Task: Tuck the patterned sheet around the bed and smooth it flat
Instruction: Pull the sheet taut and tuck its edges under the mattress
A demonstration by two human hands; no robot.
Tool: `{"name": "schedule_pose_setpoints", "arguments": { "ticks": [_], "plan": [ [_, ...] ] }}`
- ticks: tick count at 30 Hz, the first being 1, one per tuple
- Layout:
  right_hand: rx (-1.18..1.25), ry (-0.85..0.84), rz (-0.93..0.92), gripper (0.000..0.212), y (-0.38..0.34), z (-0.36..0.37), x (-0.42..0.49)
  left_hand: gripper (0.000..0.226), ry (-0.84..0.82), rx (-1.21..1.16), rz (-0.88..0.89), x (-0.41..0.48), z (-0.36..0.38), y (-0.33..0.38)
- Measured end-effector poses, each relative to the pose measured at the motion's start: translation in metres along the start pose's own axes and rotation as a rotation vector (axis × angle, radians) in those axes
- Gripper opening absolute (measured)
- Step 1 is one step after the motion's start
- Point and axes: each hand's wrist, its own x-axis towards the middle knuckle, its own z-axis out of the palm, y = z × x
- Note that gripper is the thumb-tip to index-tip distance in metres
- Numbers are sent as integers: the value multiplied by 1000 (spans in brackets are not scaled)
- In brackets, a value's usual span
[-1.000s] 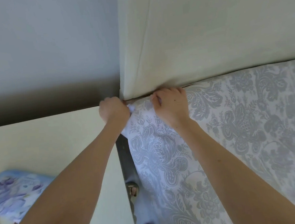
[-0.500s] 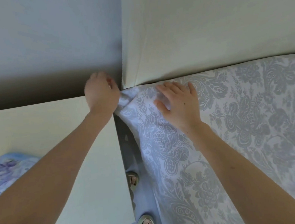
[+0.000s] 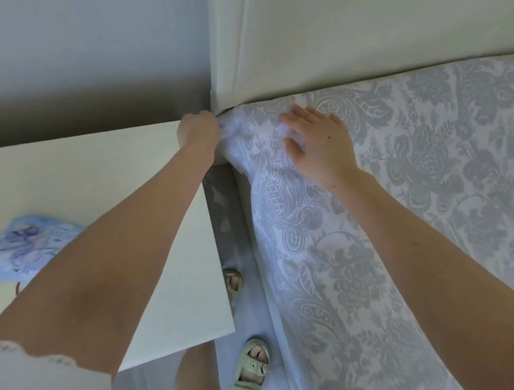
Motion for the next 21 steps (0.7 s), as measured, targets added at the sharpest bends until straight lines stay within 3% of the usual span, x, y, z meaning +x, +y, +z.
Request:
{"name": "schedule_pose_setpoints", "arguments": {
  "ticks": [1,4,6,9,12,17,19,21],
  "plan": [
    [-8,-35,2,47,-1,0,-5,35,56,-14,47,-1,-4,-4],
    [41,-50,-21,46,1,-4,-16,35,-40,-29,74,-10,-9,-12],
    [127,136,-32,38,3,-11,-20,28,-84,-39,88,-29,-12,-15],
    [168,358,-53,28,6,-23,-19,20,-18,-179,147,-67,-9,-25],
    [128,259,-45,29,9,-31,-5,19,-49,-290,57,-93,1,-37],
    [16,-34,-66,43,19,-23,46,31,-357,-373,-155,-87,31,-32],
    [-27,-164,-4,48,20,-6,60,34,-383,-408,-174,-76,37,-22],
    [-38,-165,51,65,17,11,62,37,-381,-476,-205,-62,44,-12]
  ]
}}
